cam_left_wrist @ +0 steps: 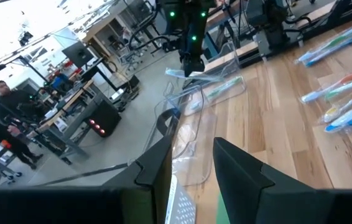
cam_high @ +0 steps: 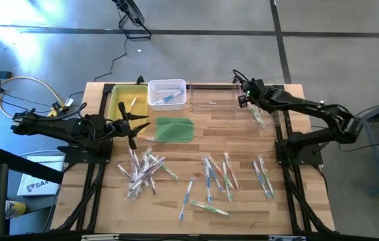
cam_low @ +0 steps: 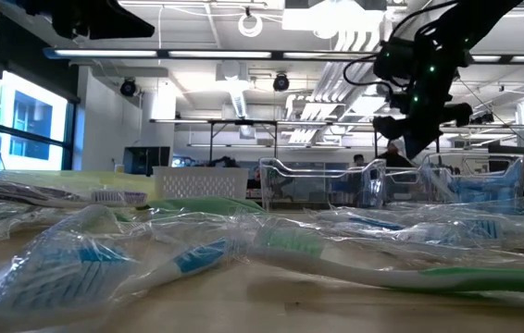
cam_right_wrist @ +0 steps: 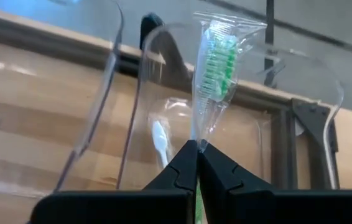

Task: Pick & Place Toothbrushes
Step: Put the green toothbrush into the right transparent bin

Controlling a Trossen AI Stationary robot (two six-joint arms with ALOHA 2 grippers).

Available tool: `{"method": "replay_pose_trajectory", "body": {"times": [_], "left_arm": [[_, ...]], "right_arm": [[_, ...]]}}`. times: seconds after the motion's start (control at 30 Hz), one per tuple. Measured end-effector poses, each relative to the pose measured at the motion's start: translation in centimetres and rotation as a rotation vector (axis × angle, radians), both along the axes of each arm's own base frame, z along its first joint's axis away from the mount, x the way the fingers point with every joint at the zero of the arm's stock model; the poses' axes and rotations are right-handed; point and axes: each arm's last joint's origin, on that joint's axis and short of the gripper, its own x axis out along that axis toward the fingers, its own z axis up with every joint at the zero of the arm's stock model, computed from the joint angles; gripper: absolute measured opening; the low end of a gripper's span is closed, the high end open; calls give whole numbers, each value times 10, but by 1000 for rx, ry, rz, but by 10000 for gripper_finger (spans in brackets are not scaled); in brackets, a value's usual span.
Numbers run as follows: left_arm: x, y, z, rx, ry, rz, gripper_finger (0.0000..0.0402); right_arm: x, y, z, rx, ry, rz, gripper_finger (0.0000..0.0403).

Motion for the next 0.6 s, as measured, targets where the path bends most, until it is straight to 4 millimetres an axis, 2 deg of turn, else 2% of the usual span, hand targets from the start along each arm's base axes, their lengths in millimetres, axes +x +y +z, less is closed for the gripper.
{"method": "replay_pose_trajectory", "body": {"times": [0.6], "left_arm": [[2, 0, -1, 23, 17, 6, 113]], "right_arm": [[-10, -11, -6, 76, -10, -37, 3]]}}
